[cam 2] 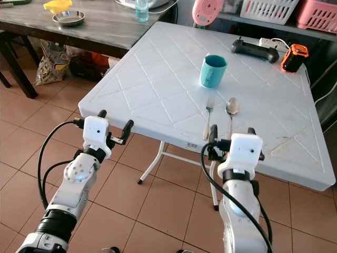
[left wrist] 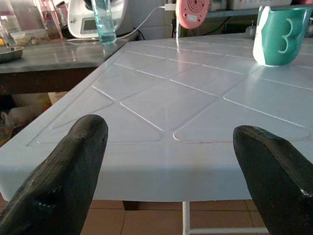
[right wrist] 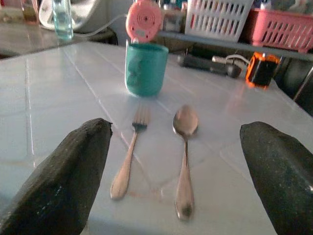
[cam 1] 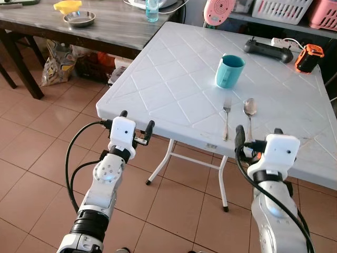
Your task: Setting the table
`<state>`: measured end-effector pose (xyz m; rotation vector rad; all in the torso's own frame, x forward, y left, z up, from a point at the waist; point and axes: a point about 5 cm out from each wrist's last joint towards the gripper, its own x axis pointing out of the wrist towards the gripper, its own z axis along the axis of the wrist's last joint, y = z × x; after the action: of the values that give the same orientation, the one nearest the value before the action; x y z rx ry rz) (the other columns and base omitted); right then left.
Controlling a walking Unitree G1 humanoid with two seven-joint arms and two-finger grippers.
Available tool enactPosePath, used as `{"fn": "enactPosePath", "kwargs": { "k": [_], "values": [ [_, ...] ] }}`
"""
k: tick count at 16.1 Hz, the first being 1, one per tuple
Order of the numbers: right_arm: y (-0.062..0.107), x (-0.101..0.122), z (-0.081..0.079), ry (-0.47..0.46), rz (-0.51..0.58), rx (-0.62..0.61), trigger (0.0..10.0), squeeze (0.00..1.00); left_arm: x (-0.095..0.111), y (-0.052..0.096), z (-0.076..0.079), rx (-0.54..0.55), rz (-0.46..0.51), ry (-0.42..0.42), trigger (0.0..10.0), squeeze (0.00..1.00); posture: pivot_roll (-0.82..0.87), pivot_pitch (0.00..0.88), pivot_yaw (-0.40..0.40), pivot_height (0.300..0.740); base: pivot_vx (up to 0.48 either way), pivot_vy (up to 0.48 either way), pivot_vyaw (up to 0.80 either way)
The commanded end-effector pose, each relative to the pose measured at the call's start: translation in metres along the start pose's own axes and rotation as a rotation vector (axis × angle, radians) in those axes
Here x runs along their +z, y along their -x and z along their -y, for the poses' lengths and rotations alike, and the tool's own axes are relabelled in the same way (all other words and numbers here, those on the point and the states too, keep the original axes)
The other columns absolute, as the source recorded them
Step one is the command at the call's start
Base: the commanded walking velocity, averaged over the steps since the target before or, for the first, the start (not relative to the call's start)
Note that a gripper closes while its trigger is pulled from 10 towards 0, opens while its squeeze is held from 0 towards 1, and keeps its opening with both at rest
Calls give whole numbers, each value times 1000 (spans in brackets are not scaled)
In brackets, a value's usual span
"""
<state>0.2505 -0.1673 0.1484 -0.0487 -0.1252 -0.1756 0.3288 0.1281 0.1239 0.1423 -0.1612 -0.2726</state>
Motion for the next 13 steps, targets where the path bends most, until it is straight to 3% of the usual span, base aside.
{"fn": "enactPosePath", "kwargs": {
  "k": [1, 8, 13],
  "values": [
    [5, -2, 3, 4, -5, -6, 10000, 0, 2, 1, 1, -19, 5, 1, 10000, 0, 63, 162, -33, 740, 326, 0, 0],
    [19, -7, 3, 0, -31, -11, 10000, 0, 4, 1, 1, -36, 11, -2, 10000, 0, 46, 168, -21, 740, 374, 0, 0],
    [17, -6, 2, 2, -31, -10, 10000, 0, 5, 0, 3, -45, 11, -2, 10000, 0, 49, 166, -23, 740, 420, 0, 0]
  ]
}}
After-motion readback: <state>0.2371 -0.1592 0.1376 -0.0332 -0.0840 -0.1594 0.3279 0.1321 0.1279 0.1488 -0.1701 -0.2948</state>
